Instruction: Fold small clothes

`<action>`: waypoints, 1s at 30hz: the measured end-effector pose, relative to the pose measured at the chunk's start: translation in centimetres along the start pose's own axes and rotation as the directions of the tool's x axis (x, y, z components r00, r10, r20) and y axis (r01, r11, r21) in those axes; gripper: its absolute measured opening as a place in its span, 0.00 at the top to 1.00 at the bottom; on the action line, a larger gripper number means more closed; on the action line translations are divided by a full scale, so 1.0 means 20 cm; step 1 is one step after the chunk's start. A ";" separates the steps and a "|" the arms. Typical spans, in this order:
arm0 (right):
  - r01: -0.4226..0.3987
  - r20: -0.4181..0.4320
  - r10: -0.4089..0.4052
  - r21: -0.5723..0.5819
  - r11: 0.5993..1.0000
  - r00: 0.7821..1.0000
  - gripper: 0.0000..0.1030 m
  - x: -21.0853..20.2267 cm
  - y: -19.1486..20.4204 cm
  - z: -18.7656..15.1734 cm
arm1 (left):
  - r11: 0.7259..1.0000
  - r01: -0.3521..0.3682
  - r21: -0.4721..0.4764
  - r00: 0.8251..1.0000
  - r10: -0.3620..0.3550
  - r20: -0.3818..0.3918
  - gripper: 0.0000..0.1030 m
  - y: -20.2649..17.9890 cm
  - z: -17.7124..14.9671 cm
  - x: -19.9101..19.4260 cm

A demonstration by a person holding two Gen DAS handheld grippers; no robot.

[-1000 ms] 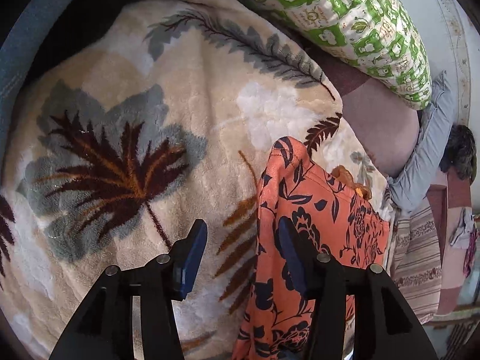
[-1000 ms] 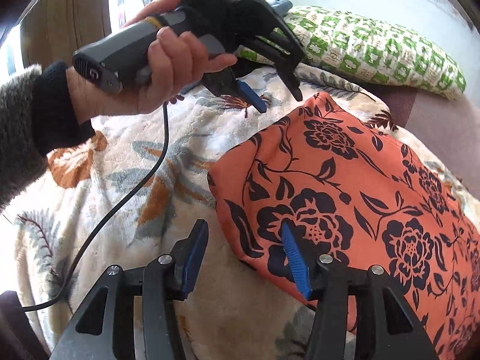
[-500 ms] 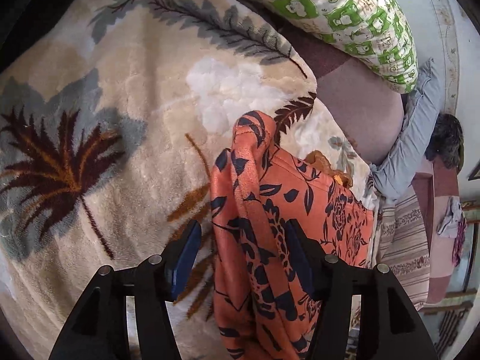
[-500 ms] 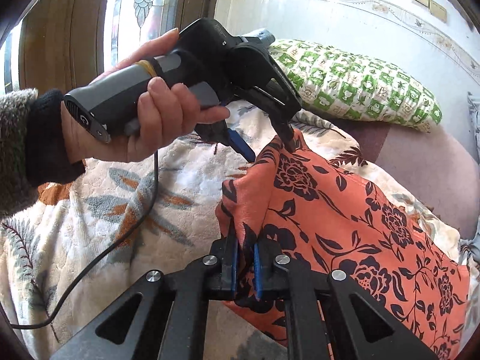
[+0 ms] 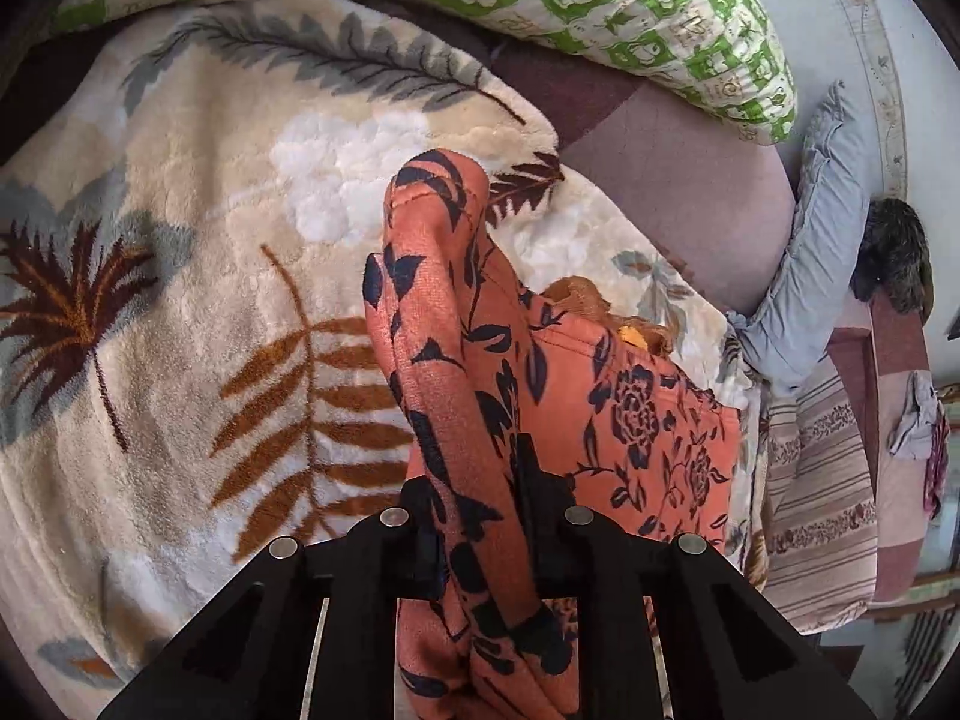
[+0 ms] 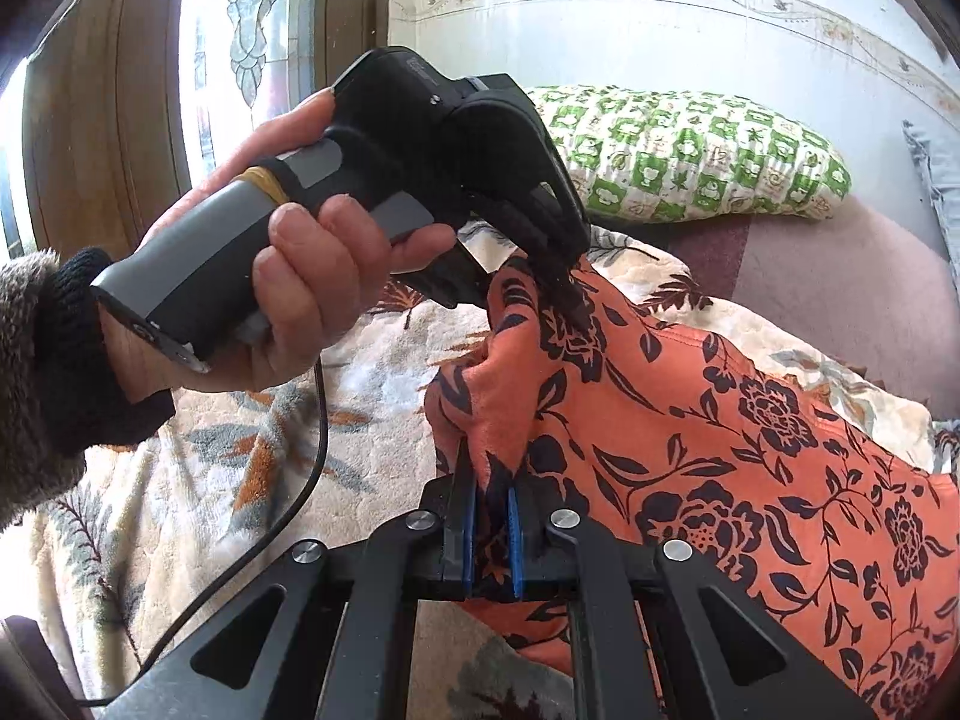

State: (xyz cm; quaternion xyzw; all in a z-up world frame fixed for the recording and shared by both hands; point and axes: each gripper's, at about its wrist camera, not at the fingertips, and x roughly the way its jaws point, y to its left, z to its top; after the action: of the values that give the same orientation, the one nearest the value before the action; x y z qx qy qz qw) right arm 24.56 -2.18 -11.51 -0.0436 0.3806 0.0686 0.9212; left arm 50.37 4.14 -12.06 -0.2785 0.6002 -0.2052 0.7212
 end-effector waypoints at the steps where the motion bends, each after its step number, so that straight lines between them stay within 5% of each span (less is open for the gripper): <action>1: 0.004 0.005 -0.004 0.020 1.000 1.000 0.93 -0.03 -0.03 -0.01 | 1.000 0.008 0.005 1.000 -0.008 0.000 0.85 -0.05 -0.01 0.00; 6: -0.013 0.014 0.011 0.205 0.979 1.000 0.93 -0.20 -0.26 -0.10 | 0.998 0.007 0.056 1.000 -0.006 -0.009 0.84 -0.32 -0.11 0.02; 13: -0.093 0.009 0.101 0.471 0.877 0.995 0.93 -0.28 -0.59 -0.37 | 0.980 -0.127 0.155 0.989 0.138 -0.059 0.83 -0.70 -0.26 0.32; 15: -0.139 0.016 0.156 0.552 0.822 0.988 0.93 -0.25 -0.69 -0.43 | 0.968 -0.188 0.168 0.977 0.202 -0.066 0.83 -0.79 -0.26 0.43; 21: -0.230 0.022 0.352 0.795 0.561 0.936 0.87 -0.10 -0.92 -0.56 | 0.919 -0.350 0.182 0.927 0.368 -0.075 0.74 -0.93 -0.28 0.68; 25: -0.220 0.011 0.374 0.824 0.522 0.927 0.82 -0.12 -0.96 -0.58 | 0.886 -0.400 0.236 0.900 0.428 -0.083 0.61 -1.05 -0.30 0.73; 30: -0.243 0.070 0.337 0.829 0.504 0.939 0.74 -0.26 -1.03 -0.55 | 0.883 -0.383 0.273 0.912 0.409 -0.043 0.60 -1.17 -0.33 0.57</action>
State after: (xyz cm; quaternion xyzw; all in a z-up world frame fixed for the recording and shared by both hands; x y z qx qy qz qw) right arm 16.61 -24.52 -15.06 0.4547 0.4151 0.0328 0.7873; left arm 47.03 -21.86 -6.18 -0.0430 0.6474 -0.1437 0.7473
